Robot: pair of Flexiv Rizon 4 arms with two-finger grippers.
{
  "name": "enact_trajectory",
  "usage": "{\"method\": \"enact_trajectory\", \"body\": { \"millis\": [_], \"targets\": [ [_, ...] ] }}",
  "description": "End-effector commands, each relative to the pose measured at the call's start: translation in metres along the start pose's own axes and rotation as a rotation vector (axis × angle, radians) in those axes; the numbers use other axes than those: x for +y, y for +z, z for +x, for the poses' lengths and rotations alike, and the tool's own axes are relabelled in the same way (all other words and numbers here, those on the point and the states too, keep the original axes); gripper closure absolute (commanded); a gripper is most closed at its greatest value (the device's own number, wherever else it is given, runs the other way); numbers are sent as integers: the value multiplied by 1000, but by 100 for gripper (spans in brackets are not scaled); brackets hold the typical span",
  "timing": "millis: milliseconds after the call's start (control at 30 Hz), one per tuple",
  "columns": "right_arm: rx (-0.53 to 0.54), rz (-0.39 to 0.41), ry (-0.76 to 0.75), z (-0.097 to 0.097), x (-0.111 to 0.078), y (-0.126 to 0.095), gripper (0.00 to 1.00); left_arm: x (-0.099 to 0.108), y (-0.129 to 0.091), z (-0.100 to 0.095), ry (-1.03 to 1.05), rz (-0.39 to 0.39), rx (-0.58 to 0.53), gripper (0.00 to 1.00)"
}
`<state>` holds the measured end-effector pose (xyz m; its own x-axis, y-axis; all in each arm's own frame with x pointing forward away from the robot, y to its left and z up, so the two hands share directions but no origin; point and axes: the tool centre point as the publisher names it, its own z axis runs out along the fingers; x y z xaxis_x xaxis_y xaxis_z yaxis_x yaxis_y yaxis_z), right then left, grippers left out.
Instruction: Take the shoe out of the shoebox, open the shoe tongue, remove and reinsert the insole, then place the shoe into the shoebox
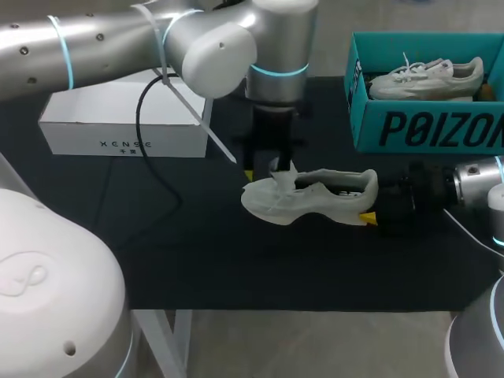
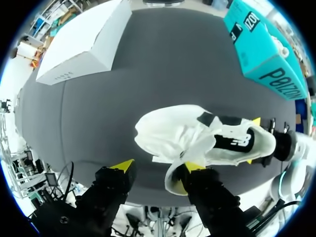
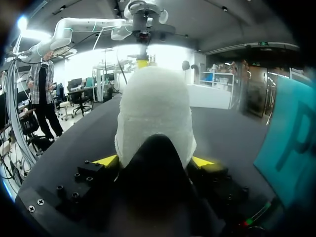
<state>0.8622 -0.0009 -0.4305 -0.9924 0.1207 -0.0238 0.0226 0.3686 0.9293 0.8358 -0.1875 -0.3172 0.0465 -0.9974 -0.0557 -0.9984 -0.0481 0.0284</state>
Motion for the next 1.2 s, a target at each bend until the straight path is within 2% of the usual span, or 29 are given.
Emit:
{"method": "enact_trajectory", "body": {
  "millis": [33, 67, 467, 800, 833, 867, 900, 1033, 1200],
  "targets": [
    [-2, 4, 0, -1, -2, 2, 100, -2, 0, -4, -1, 4, 19, 61],
    [-2, 4, 0, -1, -2, 2, 100, -3, -1, -3, 2, 6, 22, 100],
    [-2, 4, 0, -1, -2, 2, 100, -4, -4, 9, 10, 6, 54, 100],
    [-2, 4, 0, -1, -2, 2, 100, -2, 8, -3, -9, -23, 37, 100],
    [-2, 4, 0, -1, -2, 2, 100, -4, 6, -2, -6, -25, 43, 97],
    [-2, 4, 0, -1, -2, 2, 100, -5, 4, -1, -5, -25, 43, 17],
    [-2, 4, 0, -1, -2, 2, 100, -8, 1, 0, 0, -22, 52, 0],
    [-2, 4, 0, -1, -2, 2, 100, -17, -18, 4, 17, 29, 77, 0],
    [-2, 4, 0, -1, -2, 2, 100, -42, -58, 3, 47, 110, 109, 0]
  ]
}}
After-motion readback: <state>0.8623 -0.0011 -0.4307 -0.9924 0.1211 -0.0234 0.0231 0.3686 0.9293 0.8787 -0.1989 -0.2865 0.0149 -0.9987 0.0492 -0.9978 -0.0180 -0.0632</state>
